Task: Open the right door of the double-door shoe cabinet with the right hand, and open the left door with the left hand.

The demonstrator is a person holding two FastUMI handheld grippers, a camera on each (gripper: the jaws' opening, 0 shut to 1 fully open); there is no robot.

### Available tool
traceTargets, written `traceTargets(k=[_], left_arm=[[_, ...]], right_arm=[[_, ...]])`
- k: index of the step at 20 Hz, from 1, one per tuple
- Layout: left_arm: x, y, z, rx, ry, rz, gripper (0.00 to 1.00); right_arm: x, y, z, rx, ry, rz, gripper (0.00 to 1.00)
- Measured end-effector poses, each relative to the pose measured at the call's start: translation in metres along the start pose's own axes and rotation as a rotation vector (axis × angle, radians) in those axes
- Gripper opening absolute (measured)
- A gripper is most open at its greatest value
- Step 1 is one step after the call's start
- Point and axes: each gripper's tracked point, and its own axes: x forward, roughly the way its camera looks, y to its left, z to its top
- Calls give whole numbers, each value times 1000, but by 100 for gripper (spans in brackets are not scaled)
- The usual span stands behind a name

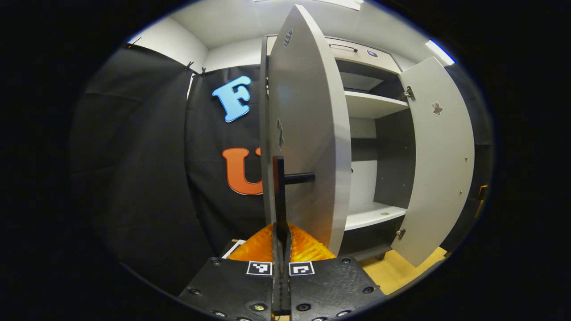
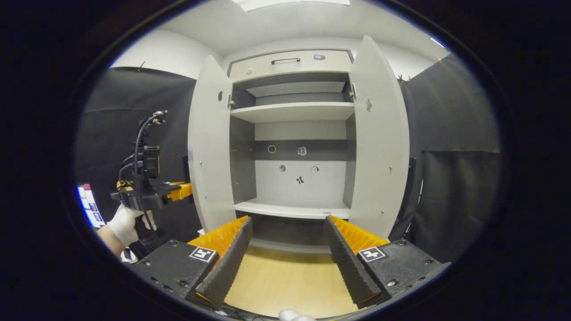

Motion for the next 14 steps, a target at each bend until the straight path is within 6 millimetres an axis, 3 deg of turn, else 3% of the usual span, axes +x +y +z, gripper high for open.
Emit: traceTargets(k=[2,6,14], left_arm=[[-1,21,-2,25,3,39,0],[2,38,-3,-28,-8,2,0],[2,44,-4,-27,-2,-25,0]], right_arm=[[-1,1,0,-3,0,3,99],[0,5,0,1,4,12,100],[-2,11,1,0,2,12,100]])
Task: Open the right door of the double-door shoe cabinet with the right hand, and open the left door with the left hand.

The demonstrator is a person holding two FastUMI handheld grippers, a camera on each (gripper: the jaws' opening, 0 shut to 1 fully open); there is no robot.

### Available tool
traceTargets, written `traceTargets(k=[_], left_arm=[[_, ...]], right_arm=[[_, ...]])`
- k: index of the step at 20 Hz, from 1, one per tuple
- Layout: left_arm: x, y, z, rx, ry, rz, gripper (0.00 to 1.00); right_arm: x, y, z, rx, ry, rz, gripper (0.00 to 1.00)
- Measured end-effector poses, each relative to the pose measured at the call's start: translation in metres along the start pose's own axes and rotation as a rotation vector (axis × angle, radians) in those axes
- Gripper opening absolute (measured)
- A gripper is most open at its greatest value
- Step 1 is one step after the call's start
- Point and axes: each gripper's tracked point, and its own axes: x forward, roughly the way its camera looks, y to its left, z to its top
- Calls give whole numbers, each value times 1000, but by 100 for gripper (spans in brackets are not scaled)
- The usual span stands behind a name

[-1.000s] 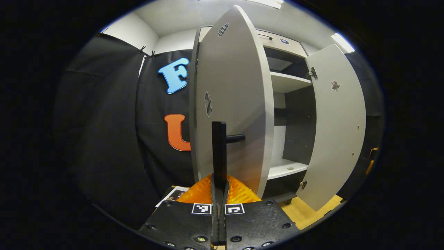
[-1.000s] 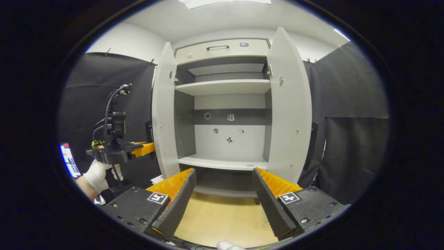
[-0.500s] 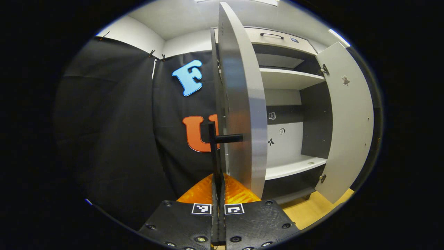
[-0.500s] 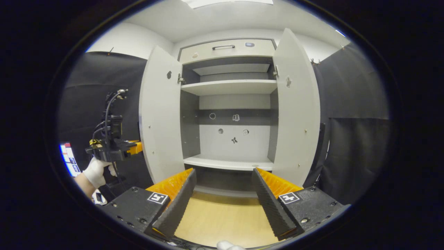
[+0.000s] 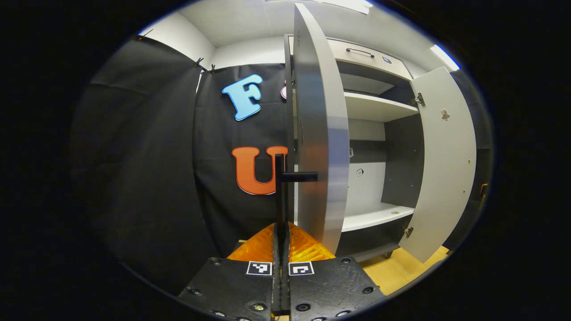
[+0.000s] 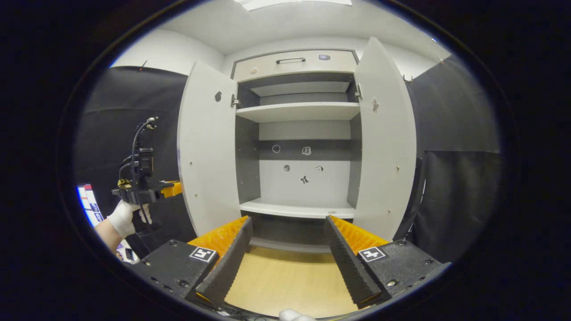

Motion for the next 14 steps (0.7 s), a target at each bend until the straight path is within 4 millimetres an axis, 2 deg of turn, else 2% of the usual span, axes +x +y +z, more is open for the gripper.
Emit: traceTargets(k=[7,11,12,14], left_arm=[[-5,4,-1,16,11,9,0],[-20,9,5,68,-8,48,4],[-26,7,3,70,3,46,7],[-36,14,1,81,15,80,30]], right_arm=[[-5,-8,1,11,-6,-46,100],[-6,-18,3,12,-6,-83,100],[-7,-20,3,11,-7,-86,100],[-8,-23,4,14,-12,-89,99]])
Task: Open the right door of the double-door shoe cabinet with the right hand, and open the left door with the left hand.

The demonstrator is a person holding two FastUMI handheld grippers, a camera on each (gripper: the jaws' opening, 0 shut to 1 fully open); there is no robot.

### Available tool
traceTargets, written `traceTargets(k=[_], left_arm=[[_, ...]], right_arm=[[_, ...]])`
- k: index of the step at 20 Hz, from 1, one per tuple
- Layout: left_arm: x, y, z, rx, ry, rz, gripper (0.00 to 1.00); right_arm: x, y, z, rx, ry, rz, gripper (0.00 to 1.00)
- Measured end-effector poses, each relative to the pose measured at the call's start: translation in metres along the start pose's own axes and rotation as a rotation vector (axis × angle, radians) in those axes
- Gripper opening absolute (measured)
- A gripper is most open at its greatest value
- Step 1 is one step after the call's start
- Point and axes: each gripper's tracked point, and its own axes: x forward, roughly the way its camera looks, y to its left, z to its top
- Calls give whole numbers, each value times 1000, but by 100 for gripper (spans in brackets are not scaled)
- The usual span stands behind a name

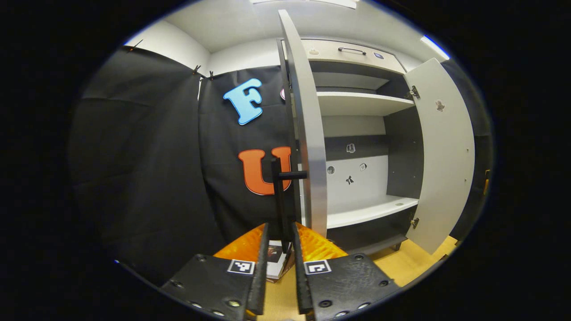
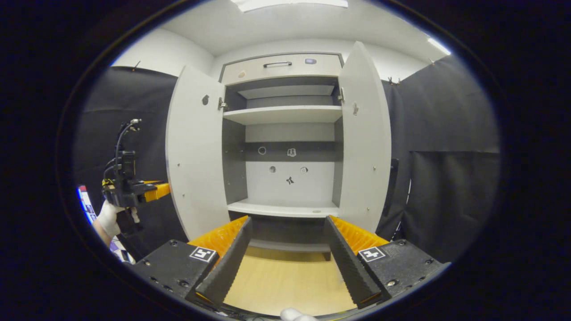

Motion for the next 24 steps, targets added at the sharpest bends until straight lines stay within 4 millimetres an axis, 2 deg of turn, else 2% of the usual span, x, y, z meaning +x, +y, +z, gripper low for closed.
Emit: traceTargets(k=[2,3,4,7,10,13,16,21,24], left_arm=[[-15,4,1,-7,2,14,52],[-22,4,1,-10,3,24,92],[-29,5,4,-10,-4,39,96],[-52,9,9,-13,-7,92,96],[-77,-3,22,-8,-5,111,96],[-100,-38,42,-14,-19,79,96],[-120,-78,52,-30,-25,55,96],[-139,-144,60,-25,-39,1,96],[-145,-166,58,-12,-39,-11,96]], right_arm=[[-2,-5,2,3,-5,-2,100],[-3,-8,3,4,-8,-3,100],[-4,-12,4,6,-11,-3,100],[-9,-23,8,16,-15,-1,99],[-10,-39,12,13,-4,-6,100],[-15,-52,18,14,-12,-1,100],[-21,-67,18,17,-14,7,99],[-27,-86,19,19,-18,7,100],[-31,-95,20,4,-21,1,100]])
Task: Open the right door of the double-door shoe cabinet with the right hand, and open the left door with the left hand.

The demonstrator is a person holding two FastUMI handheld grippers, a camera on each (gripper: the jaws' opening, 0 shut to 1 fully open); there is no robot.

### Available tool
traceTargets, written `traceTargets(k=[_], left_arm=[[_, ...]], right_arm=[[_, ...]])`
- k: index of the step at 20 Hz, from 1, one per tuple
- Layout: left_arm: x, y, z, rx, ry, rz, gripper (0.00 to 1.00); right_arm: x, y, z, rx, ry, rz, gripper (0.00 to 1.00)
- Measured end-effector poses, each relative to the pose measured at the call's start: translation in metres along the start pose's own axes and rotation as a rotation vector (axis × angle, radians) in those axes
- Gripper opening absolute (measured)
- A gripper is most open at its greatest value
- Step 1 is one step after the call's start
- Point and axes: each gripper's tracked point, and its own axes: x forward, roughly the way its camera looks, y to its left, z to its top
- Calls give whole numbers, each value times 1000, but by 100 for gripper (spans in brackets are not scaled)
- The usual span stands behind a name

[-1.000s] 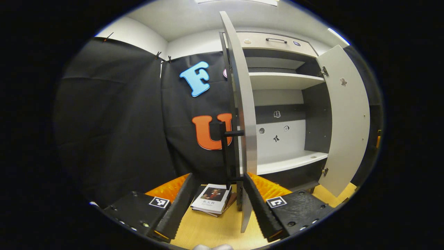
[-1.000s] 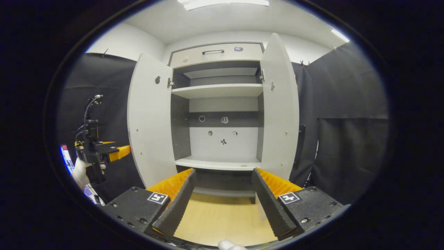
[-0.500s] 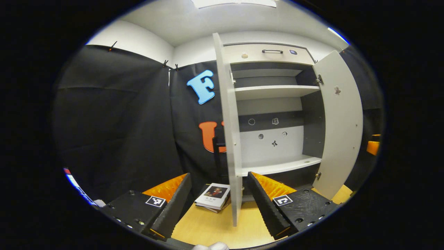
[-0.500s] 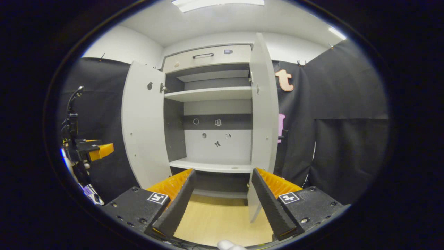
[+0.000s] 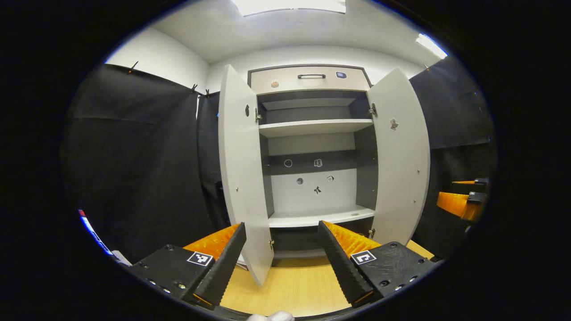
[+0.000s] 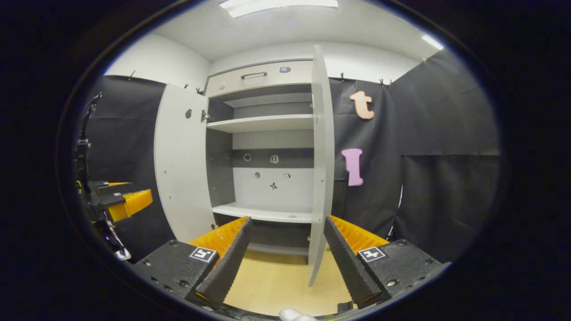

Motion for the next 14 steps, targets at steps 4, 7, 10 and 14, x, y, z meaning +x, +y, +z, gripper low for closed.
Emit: traceTargets(k=[4,7,10,14], left_arm=[[-8,-26,-5,-28,3,-24,96],[-10,-35,-8,-36,6,-25,96],[-13,-35,-8,-26,1,-18,96],[-14,-33,-8,-28,-1,-20,89]], right_arm=[[-3,-15,-2,5,-1,-18,100],[-4,-20,-5,16,5,-32,100],[-4,-27,-7,23,14,-49,100],[-6,-29,-3,33,6,-66,100]])
